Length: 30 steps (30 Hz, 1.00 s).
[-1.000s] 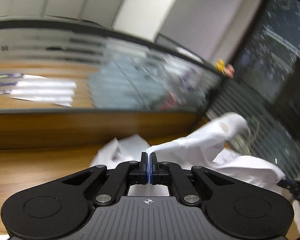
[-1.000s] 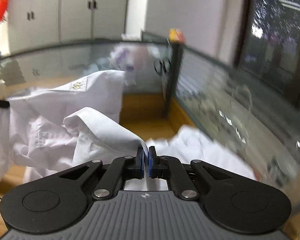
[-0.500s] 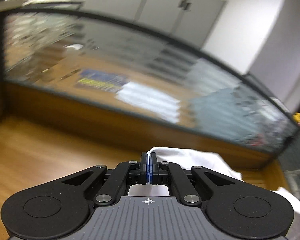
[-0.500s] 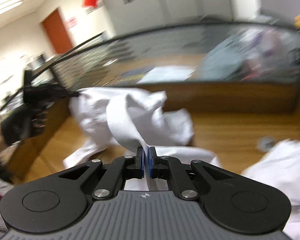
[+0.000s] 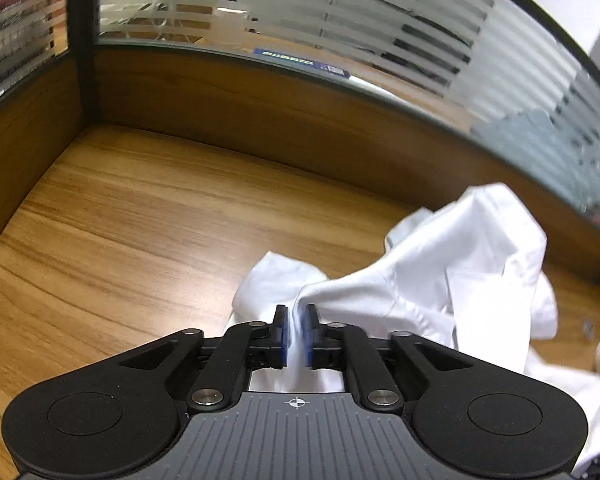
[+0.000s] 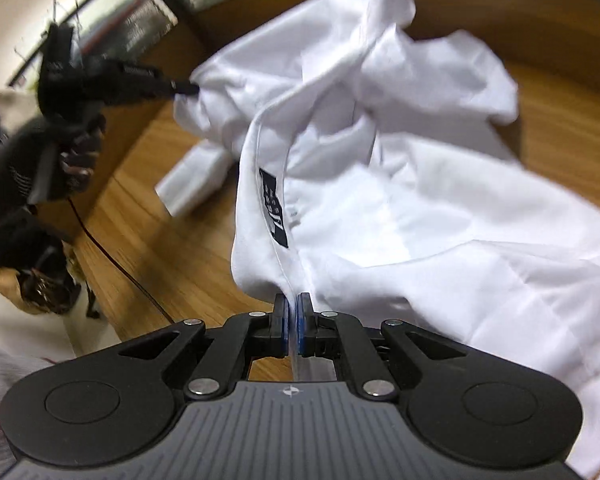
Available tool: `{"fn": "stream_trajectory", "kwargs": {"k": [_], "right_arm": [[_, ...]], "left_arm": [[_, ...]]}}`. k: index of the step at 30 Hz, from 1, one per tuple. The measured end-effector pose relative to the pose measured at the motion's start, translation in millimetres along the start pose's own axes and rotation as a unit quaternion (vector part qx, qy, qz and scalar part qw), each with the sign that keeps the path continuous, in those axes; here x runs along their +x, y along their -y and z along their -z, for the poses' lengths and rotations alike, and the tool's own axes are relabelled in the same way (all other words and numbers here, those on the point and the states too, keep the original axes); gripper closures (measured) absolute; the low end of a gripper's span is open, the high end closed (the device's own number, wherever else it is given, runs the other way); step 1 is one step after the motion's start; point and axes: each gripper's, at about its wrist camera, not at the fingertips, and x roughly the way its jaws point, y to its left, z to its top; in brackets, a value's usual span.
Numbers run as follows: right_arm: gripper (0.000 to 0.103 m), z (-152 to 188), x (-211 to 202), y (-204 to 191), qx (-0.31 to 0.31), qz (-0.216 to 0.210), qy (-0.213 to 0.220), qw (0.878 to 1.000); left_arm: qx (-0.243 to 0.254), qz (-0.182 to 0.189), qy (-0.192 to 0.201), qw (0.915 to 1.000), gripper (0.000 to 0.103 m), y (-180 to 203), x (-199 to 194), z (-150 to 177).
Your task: Fold clothes
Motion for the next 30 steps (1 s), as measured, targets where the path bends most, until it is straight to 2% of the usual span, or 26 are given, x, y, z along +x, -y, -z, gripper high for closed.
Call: {"fn": "stream_trajectory", "kwargs": {"k": [1,2,5,6,7,10,14,17,22,25,30], "right_arm": [[0.098,0.3,4.9,2.9,0.0,0.003,-0.007,1.0],[0.097,0.3,8.3,1.2,-0.003,0.006,-0.012,1.0],[0.093,3.0,5.7,-0.5,-0.001,0.008,-0.005,1.0],[0.088,-1.1,4.1,-1.4,0.004,0.006,0.002,1.0],[0.076,-1.0,-4.0,-0.5,0.01,0.002,0.012,1.0],[0.063,5.7,-42.8,2.3,0.029,-0.003,0.062,0.998],[0.058,16.7,-96.0,9.7,0.053,0.018,0.12,0.991],[0.054,32.3,-127.0,22.3,0.076,0.056,0.147,0.985],[0.051,69.8,-160.5,48.4,0.116,0.121,0.161,0.973],[0.05,93.0,-168.8,62.2,0.131,0.16,0.152,0.966],[0.05,132.7,-167.6,83.0,0.154,0.194,0.133,0.96]], "left_arm": [[0.012,0.002,0.005,0.9999,0.045,2.2,-1.5,1.4],[0.026,0.007,0.013,0.9996,0.036,3.5,-3.7,1.4],[0.07,0.025,0.034,0.9967,0.029,10.4,-12.9,2.0],[0.084,0.034,0.037,0.9952,0.023,16.1,-18.0,3.5],[0.098,0.043,0.04,0.9935,0.022,21.9,-23.1,5.0],[0.146,0.081,0.038,0.9852,0.02,43.6,-34.4,7.5],[0.19,0.142,0.02,0.9713,0.02,80.5,-41.5,13.8],[0.214,0.188,-0.001,0.9585,0.02,109.3,-41.6,24.6],[0.254,0.244,-0.034,0.9351,0.02,157.3,-36.6,45.2],[0.276,0.263,-0.05,0.923,0.02,180.5,-35.3,61.7],[0.324,0.289,-0.063,0.8985,0.019,215.7,-43.3,92.2]]}}
